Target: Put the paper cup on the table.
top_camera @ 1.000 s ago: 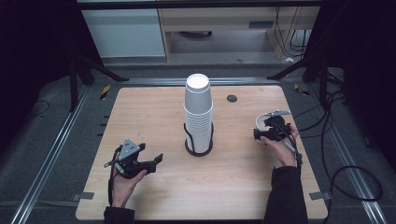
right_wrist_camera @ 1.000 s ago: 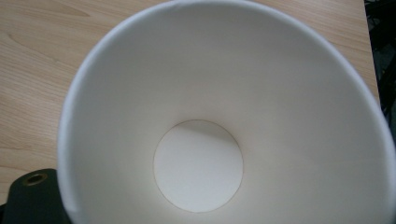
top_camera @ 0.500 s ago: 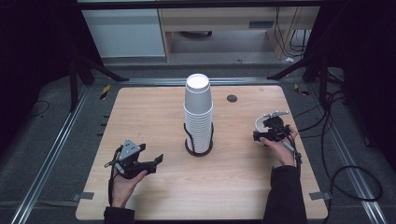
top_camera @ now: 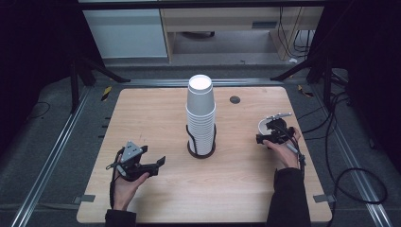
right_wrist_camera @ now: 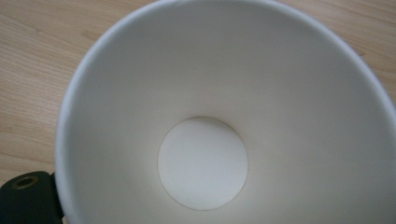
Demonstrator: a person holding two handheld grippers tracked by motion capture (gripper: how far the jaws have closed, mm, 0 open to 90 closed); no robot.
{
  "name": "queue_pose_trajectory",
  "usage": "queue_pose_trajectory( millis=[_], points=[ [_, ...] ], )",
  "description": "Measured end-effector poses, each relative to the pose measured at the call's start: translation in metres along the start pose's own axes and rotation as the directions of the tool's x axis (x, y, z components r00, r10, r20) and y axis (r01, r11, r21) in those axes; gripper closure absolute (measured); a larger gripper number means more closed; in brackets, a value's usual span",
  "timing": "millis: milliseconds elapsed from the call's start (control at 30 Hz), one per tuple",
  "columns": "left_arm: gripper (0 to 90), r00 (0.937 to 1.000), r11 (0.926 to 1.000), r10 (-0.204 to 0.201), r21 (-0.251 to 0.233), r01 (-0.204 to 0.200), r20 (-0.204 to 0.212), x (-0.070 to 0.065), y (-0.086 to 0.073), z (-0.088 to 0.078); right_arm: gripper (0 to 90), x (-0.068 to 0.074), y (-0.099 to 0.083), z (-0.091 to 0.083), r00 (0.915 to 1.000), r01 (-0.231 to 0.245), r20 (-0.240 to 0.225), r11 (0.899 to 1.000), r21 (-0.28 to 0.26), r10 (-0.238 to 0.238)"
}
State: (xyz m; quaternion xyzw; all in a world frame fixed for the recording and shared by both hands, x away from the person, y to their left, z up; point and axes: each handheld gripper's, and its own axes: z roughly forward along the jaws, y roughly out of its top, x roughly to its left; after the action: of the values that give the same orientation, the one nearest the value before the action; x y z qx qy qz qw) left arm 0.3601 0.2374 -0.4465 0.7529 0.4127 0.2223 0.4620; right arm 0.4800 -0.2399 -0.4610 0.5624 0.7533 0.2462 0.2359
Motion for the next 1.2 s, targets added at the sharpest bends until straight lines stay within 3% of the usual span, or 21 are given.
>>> queue_pose_trajectory(
  millis=[133, 267, 467, 567, 700, 867, 1100, 1200],
  points=[
    [15.3, 1.0000, 1.0000, 0.006, 0.000, -0.006, 0.004, -0.001, 0.000, 0.000, 3.0, 0.001, 0.000, 0.001, 0.9998, 0.000, -0.018, 1.000, 0.026, 0.001],
    [15.3, 1.0000, 1.0000, 0.004, 0.001, -0.004, 0.007, -0.001, 0.000, 0.000, 2.4, 0.004, -0.002, -0.001, 0.9995, 0.031, 0.000, 0.998, 0.047, -0.031],
    [15.2, 0.9999, 0.9999, 0.012, 0.002, -0.012, 0.011, -0.002, 0.001, 0.000, 1.5, 0.005, -0.010, -0.010, 0.9997, 0.016, -0.019, 0.999, 0.046, -0.016],
    [15.2, 0.9998, 0.9999, 0.013, 0.001, -0.013, 0.014, -0.003, 0.001, 0.000, 1.5, 0.008, -0.015, -0.015, 0.9999, 0.015, -0.006, 0.999, 0.046, -0.015],
    [15.1, 0.9997, 0.9999, 0.017, -0.004, -0.017, 0.017, -0.004, 0.002, -0.002, 1.9, 0.014, -0.021, -0.023, 0.9999, 0.011, 0.003, 1.000, 0.025, -0.012],
    [15.0, 0.9998, 0.9999, 0.013, -0.004, -0.013, 0.014, -0.003, 0.002, -0.002, 1.7, 0.015, -0.032, -0.037, 0.9994, -0.033, -0.016, 0.999, -0.028, 0.032],
    [14.9, 1.0000, 1.0000, 0.005, -0.003, -0.005, 0.007, -0.002, 0.000, -0.001, 2.5, 0.019, -0.055, -0.068, 0.9953, -0.089, -0.050, 0.987, -0.133, 0.083],
    [14.8, 1.0000, 1.0000, 0.004, 0.004, -0.004, -0.003, -0.001, 0.000, -0.001, 2.8, 0.023, -0.061, -0.079, 0.9951, -0.082, -0.069, 0.982, -0.169, 0.071]
  ],
)
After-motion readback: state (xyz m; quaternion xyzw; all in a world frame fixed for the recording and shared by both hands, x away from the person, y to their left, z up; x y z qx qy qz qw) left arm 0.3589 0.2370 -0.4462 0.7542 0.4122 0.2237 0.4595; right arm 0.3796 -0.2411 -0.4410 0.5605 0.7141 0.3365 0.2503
